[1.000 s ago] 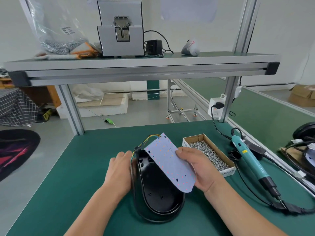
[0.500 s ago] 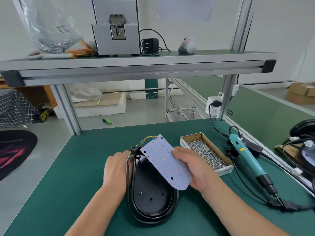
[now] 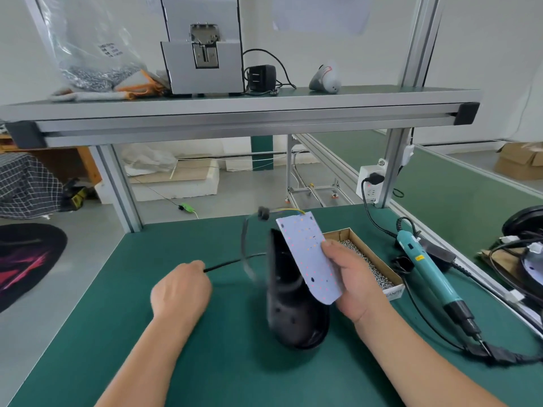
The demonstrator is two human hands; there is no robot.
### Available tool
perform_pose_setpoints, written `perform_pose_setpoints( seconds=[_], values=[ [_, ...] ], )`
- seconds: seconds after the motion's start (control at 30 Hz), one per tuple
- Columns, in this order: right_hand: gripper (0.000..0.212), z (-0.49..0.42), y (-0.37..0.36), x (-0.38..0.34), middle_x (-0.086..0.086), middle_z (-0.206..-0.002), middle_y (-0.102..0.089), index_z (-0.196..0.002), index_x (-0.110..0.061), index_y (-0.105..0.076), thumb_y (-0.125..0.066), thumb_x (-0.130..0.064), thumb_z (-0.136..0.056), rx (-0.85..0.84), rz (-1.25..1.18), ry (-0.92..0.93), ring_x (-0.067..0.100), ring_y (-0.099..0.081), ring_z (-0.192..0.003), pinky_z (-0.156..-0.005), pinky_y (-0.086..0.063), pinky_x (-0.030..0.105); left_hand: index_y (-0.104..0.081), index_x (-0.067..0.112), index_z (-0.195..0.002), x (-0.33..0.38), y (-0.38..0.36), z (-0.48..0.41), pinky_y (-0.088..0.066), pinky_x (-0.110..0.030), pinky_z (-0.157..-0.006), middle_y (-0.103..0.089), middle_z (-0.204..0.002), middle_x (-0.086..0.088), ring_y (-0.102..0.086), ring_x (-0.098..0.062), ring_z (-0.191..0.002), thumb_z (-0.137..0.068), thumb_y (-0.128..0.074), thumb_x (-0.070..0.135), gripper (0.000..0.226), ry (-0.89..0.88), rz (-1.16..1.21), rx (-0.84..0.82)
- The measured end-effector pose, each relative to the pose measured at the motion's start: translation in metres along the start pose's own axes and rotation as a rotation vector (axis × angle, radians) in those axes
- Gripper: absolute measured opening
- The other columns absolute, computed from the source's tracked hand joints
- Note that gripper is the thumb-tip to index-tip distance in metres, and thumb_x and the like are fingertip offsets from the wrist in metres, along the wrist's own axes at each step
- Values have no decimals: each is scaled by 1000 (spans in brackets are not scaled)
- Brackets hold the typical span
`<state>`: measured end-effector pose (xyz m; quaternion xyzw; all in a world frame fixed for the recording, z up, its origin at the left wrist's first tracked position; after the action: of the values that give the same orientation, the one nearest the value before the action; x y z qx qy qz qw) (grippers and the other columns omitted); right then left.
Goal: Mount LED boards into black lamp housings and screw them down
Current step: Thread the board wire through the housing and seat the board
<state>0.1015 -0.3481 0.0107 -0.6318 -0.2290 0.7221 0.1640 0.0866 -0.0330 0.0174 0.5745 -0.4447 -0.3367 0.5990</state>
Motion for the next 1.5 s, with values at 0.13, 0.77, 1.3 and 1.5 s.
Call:
perform_pose_setpoints(
  seconds=[0.13,0.77,1.3,1.5],
  values=[
    [16,-2,14,-6,11,-94,-78,-91,-13,-66,-57,-19,-103,70,-18,23,26,-75,-72,-60,-60,31,-52,16,-80,-32,6,-12,-32,-27,-53,-60,-72,0,-53,-22,-59,-91,-44,8,16,92,104,37],
    [13,1,2,20,15,-92,-75,-93,-13,-67,-60,-18,-102,93,154,-36,27,-72,-71,-60,-55,30,-77,26,-83,37,14,26,-42,-11,-54,-80,-97,20,-60,7,-67,-85,-58,5,28,-280,1197,34],
    [15,2,-6,28,17,-98,-73,-110,-10,-67,-59,-19,-102,111,59,-50,29,-71,-77,-65,-55,33,-73,45,-112,95,-7,53,-61,-37,-90,-80,-104,17,-75,-8,-100,-88,-55,22,37,-462,931,-280],
    [18,3,-7,23,14,-99,-79,-96,-12,-74,-59,-20,-103,108,-10,-26,26,-76,-74,-58,-58,30,-54,50,-83,90,-1,46,-52,-39,-71,-57,-84,2,-57,-17,-74,-99,-48,37,21,-567,591,-97]
  ],
)
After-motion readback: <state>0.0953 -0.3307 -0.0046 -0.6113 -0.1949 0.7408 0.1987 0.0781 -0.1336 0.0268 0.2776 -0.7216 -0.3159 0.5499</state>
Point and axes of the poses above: each hand's wrist, its own z-axis away from the middle knuckle, its own y-axis out of the back of the hand, x = y × z, the point moved 8 cm from there along -z, towards the middle knuckle
